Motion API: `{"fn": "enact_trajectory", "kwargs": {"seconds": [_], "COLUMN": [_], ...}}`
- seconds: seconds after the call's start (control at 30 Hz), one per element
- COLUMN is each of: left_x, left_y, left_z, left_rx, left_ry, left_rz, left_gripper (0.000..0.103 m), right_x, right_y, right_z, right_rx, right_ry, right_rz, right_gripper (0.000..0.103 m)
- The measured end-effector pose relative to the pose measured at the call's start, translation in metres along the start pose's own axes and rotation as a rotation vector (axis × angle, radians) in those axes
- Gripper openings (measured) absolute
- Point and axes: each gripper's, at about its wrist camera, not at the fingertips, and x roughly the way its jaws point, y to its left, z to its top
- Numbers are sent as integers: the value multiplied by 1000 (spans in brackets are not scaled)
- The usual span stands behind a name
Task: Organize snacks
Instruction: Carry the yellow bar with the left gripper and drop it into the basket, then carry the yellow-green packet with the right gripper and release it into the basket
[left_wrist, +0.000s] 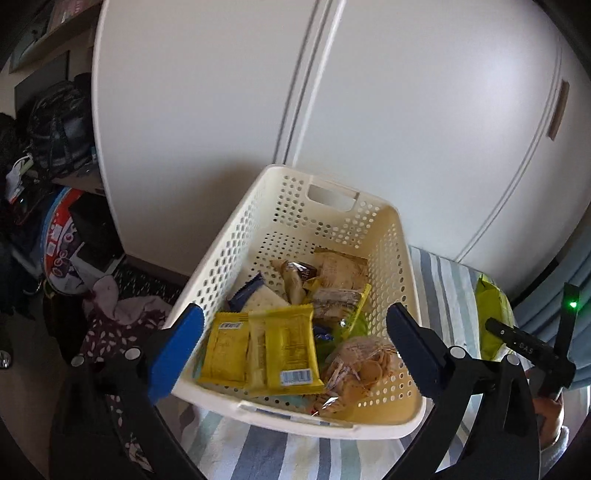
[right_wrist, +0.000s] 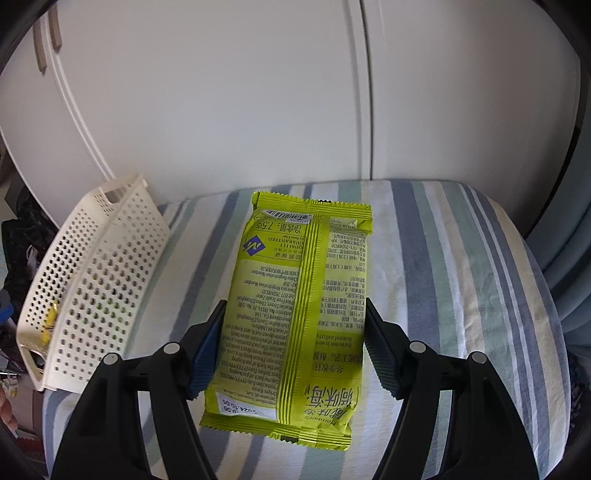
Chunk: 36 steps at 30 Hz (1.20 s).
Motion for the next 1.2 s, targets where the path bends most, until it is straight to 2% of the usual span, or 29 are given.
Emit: {"fn": "enact_trajectory", "kwargs": {"seconds": [0.3, 0.37, 0.6, 0.8, 0.97, 1.03, 1.1, 1.2], "left_x": [-38, -46, -75, -99, -113, -117, -119, -121], "left_y": [4, 5, 19, 34, 44, 48, 50, 53], "left_z": [-19, -24, -46, -63, -70, -73, -74, -77], "left_rx": [42, 56, 41, 27, 12, 6, 3, -1], "left_ry": [-94, -110, -148, -170, -186, -189, -189, -188], "left_rz": [105, 130, 145, 156, 174, 179, 184, 183], "left_gripper": [100, 100, 100, 100, 100, 100, 100, 100], "right_x": [-36, -45, -48, -26, 6, 18, 26, 24], "right_y": [50, 73, 153, 227, 265, 278, 285, 282], "right_z": [26, 33, 46, 43, 39, 38, 37, 34], "right_rx": [-57, -93, -209, -300, -316, -315, -298, -292], "right_ry": [-72, -93, -112, -66, -21, 13, 47, 43], "right_rz": [130, 164, 235, 238, 201, 216, 236, 250], "right_gripper": [70, 70, 70, 70, 70, 72, 78, 79]}}
